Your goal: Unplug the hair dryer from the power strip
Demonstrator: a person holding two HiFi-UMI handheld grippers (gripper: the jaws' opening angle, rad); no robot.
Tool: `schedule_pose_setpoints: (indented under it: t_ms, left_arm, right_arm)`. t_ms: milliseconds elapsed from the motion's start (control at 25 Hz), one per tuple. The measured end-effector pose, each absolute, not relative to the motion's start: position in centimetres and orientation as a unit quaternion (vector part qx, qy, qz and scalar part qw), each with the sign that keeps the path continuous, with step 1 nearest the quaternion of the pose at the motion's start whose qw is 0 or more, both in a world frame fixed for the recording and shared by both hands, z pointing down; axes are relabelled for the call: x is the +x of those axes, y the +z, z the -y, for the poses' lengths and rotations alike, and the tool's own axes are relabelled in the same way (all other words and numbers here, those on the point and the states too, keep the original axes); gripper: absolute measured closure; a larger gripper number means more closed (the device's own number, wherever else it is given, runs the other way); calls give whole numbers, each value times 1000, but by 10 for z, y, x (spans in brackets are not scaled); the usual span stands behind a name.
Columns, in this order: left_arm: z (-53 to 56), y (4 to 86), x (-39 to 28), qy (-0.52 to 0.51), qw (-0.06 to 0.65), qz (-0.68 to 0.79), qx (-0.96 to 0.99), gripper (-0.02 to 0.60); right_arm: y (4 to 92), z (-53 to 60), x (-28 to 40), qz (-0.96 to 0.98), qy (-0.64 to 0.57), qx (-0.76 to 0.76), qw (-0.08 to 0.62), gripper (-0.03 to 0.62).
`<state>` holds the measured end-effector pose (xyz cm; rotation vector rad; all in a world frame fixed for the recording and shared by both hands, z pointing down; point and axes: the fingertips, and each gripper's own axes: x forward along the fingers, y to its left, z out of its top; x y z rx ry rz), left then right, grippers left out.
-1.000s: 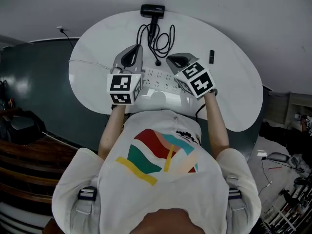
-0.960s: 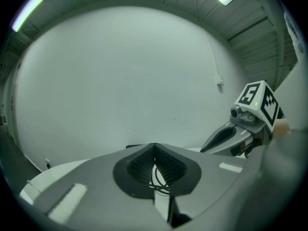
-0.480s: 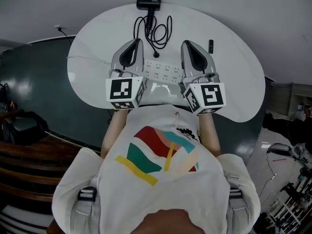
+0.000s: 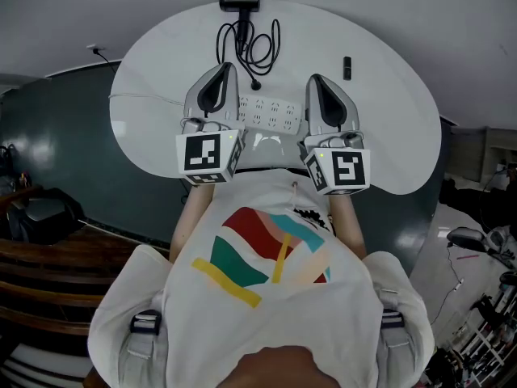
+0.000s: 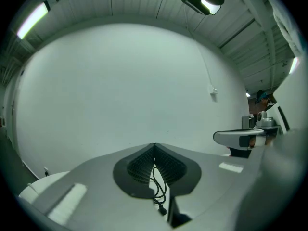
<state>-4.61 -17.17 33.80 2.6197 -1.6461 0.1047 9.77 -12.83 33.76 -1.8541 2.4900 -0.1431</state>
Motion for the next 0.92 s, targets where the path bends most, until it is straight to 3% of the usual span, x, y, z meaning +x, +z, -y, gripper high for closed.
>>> schedule_pose_setpoints:
  t_ms: [920]
  left_arm:
    - [171,349,-46,49,29,524,850,581]
  right_arm:
    - [345,130,90,-806,-45,-591,-1,582]
